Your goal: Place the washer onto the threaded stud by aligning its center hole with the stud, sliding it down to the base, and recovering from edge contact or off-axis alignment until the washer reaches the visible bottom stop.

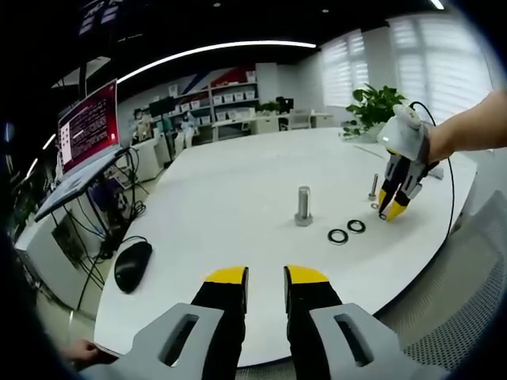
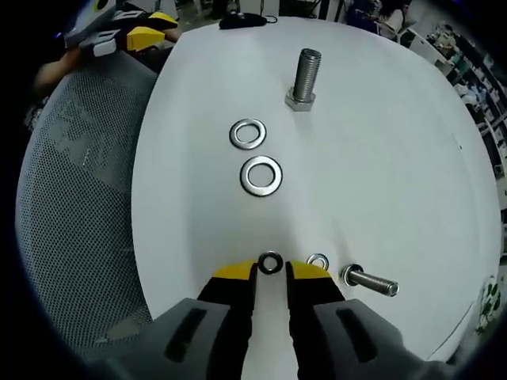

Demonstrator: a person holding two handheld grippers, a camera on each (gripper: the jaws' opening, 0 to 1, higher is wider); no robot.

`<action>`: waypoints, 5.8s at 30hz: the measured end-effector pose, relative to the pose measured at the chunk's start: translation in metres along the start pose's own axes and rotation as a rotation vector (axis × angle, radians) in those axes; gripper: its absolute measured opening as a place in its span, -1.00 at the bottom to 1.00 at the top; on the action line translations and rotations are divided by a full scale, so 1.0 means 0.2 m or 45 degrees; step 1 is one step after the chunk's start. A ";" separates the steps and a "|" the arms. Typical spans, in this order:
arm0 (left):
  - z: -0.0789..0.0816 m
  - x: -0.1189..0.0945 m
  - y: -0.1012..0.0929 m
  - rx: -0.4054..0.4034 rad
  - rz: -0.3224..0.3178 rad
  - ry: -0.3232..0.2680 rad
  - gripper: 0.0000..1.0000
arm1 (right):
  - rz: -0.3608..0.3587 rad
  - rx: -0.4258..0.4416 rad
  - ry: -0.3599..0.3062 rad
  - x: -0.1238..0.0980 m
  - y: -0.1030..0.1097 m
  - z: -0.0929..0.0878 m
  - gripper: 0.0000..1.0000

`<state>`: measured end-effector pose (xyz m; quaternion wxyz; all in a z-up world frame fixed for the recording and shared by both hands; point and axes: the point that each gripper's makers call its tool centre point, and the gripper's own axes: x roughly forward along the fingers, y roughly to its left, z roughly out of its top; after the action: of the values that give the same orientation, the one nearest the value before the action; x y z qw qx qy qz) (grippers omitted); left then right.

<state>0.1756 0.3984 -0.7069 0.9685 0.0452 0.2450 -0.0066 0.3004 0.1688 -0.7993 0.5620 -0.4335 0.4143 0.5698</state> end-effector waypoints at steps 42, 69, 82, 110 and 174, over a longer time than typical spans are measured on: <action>0.00 0.00 0.00 -0.002 -0.003 0.004 -0.69 | -0.250 0.370 -0.312 -0.26 -0.17 -0.04 -0.73; 0.00 0.00 0.01 -0.007 0.005 0.001 -0.69 | -0.442 0.395 -0.386 -0.35 -0.36 0.02 -0.73; 0.00 0.00 0.01 -0.012 0.005 0.004 -0.70 | -0.372 0.393 -0.339 -0.31 -0.37 0.00 -0.73; 0.00 0.00 0.01 -0.022 0.009 0.005 -0.71 | -0.280 0.359 -0.240 -0.11 -0.38 0.05 -0.89; -0.07 0.02 0.05 -0.052 0.014 0.049 -0.74 | -0.341 0.433 -0.618 -0.16 -0.45 0.20 -0.83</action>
<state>0.1726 0.4096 -0.7196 0.9644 0.0269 0.2632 0.0045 0.3895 0.2013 -0.7554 0.7787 -0.2357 0.2968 0.5000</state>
